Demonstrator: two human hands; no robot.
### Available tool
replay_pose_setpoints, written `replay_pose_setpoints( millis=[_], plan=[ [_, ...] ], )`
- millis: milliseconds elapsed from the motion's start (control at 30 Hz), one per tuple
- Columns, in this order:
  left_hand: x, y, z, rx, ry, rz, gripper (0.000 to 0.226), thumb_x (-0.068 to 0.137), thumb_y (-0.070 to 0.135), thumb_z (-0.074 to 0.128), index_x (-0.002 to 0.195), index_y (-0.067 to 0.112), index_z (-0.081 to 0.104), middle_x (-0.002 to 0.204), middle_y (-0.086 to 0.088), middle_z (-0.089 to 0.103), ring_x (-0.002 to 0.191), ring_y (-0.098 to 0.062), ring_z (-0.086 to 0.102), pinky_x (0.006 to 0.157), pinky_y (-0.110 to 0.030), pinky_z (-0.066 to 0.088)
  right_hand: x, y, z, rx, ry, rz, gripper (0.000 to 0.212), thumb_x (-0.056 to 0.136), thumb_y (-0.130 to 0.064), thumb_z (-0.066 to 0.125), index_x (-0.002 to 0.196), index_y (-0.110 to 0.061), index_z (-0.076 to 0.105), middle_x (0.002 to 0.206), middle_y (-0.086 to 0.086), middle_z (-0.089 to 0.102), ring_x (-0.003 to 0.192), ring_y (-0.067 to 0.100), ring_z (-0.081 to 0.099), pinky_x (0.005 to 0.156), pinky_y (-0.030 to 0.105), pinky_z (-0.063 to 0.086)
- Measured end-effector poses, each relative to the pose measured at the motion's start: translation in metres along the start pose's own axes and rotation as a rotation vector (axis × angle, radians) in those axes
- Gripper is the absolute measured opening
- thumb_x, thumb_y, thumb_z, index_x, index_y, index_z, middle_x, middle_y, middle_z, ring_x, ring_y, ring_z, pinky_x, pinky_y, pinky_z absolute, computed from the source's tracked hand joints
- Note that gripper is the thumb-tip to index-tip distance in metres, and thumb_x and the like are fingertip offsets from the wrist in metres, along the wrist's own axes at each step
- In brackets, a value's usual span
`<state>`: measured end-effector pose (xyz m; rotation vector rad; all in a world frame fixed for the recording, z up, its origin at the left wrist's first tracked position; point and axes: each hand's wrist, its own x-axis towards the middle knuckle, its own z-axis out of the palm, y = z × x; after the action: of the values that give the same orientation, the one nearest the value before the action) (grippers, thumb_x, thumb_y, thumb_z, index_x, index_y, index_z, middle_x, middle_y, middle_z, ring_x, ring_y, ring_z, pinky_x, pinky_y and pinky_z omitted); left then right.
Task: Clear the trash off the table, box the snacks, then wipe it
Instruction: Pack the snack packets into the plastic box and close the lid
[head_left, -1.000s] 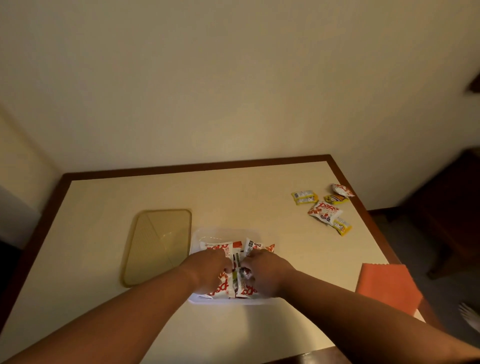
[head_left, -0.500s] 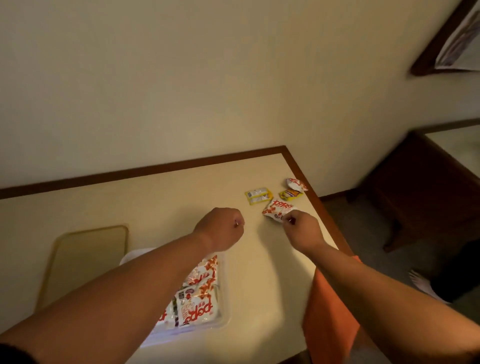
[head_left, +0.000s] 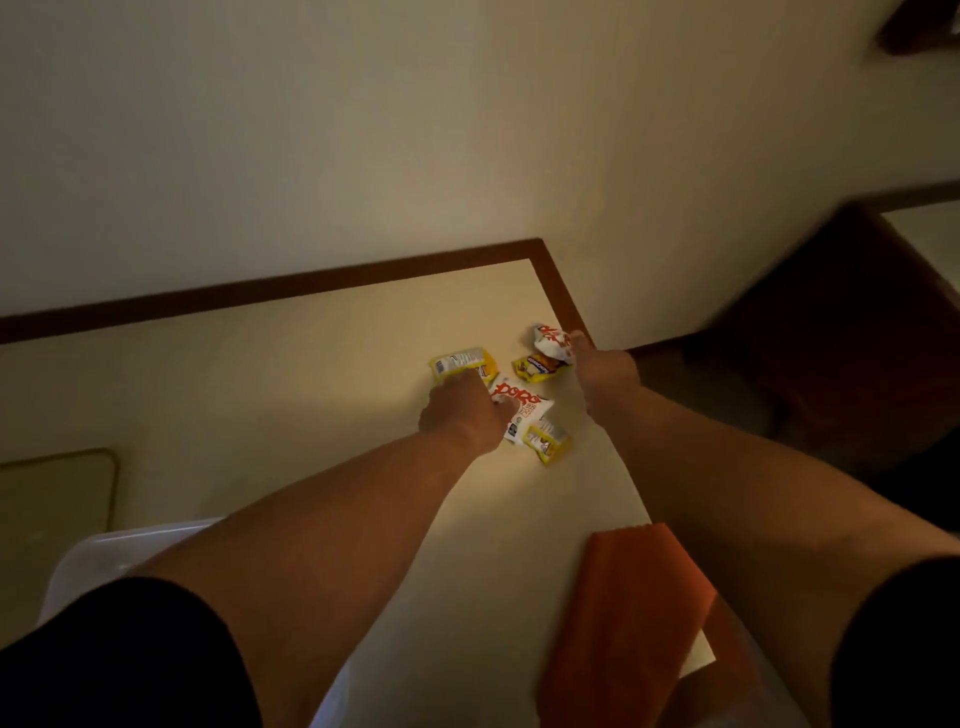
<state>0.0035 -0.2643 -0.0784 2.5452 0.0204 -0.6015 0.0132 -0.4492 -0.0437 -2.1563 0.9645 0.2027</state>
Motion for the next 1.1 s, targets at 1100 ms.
replay_pose_setpoints(
  millis=[1100],
  plan=[
    [-0.194, -0.252, -0.203, -0.399, -0.165, 0.002, 0.020, 0.090, 0.018, 0.074, 0.108, 0.025, 0.066, 0.106, 0.001, 0.076, 0.092, -0.016, 0.074, 0.087, -0.041, 0.061, -0.289, -0.041, 0.081, 0.376, -0.603, -0.417, 0.022, 0.097, 0.001, 0.063, 0.109, -0.017, 0.069, 0.085, 0.012, 0.073, 0.077, 0.023, 0.066, 0.066, 0.037, 0.054]
  ],
)
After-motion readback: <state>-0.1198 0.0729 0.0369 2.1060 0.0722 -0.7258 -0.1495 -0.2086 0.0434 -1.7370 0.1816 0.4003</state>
